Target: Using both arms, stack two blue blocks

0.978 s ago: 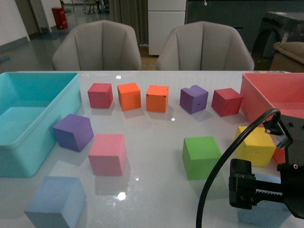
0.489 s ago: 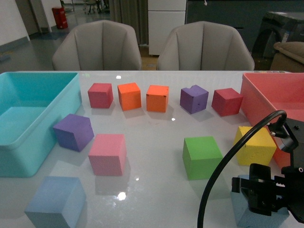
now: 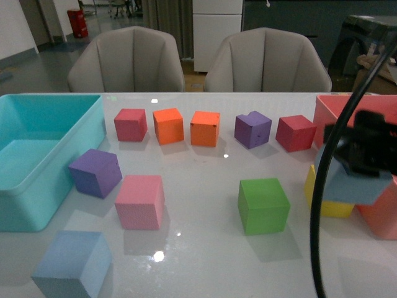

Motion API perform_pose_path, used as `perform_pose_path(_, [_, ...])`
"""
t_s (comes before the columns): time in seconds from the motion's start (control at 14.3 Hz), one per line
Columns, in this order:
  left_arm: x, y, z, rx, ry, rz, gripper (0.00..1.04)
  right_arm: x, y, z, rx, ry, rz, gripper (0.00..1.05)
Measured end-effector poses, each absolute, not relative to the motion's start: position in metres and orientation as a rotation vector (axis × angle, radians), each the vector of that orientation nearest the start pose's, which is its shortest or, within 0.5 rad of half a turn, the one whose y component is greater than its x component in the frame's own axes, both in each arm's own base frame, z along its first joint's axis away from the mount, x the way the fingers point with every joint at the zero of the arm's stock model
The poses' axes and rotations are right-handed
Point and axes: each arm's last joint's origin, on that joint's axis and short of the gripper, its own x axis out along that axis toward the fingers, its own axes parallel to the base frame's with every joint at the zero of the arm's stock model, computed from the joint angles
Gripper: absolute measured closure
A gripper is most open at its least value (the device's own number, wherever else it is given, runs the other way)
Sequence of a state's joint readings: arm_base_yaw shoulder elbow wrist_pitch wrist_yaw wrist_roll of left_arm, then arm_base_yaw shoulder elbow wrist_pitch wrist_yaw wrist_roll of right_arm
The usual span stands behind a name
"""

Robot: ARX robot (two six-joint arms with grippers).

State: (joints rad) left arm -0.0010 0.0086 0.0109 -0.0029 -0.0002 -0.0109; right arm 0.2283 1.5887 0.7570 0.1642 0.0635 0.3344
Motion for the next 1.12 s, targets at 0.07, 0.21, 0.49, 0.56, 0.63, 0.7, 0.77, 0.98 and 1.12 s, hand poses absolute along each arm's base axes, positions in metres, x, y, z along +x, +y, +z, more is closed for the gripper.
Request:
perform_pose_path(0.07, [0.098,0.000,0.166,-0.011,0.001,-0.001,0.07,0.322,0.076,0.178,0.202,0.645,0.072,0.71])
perform_pose_path(0.21, [0.098,0.000,0.166,-0.011,0.001,-0.001,0.07,0.349,0.093,0.187,0.169,0.631,0.112,0.72])
perform_pose_path(0.49, [0.098,0.000,0.166,-0.011,0.000,-0.001,0.07,0.422,0.154,0.174,0.126,0.677,0.216,0.73])
perform_pose_path(0.56, [0.098,0.000,0.166,-0.011,0.001,-0.001,0.07,0.430,0.164,0.169,0.121,0.693,0.235,0.73])
perform_pose_path(0.63, [0.098,0.000,0.166,-0.011,0.001,-0.001,0.07,0.437,0.175,0.162,0.119,0.717,0.255,0.73])
perform_pose_path(0.7, [0.098,0.000,0.166,-0.011,0.001,-0.001,0.07,0.442,0.184,0.157,0.117,0.731,0.274,0.73])
perform_pose_path(0.77, [0.098,0.000,0.166,-0.011,0.001,-0.001,0.07,0.446,0.191,0.153,0.119,0.745,0.287,0.73])
perform_pose_path(0.98, [0.098,0.000,0.166,-0.011,0.001,-0.001,0.07,0.453,0.207,0.137,0.155,0.800,0.320,0.73])
perform_pose_path(1.12, [0.098,0.000,0.166,-0.011,0.001,0.000,0.07,0.458,0.210,0.126,0.195,0.838,0.312,0.73])
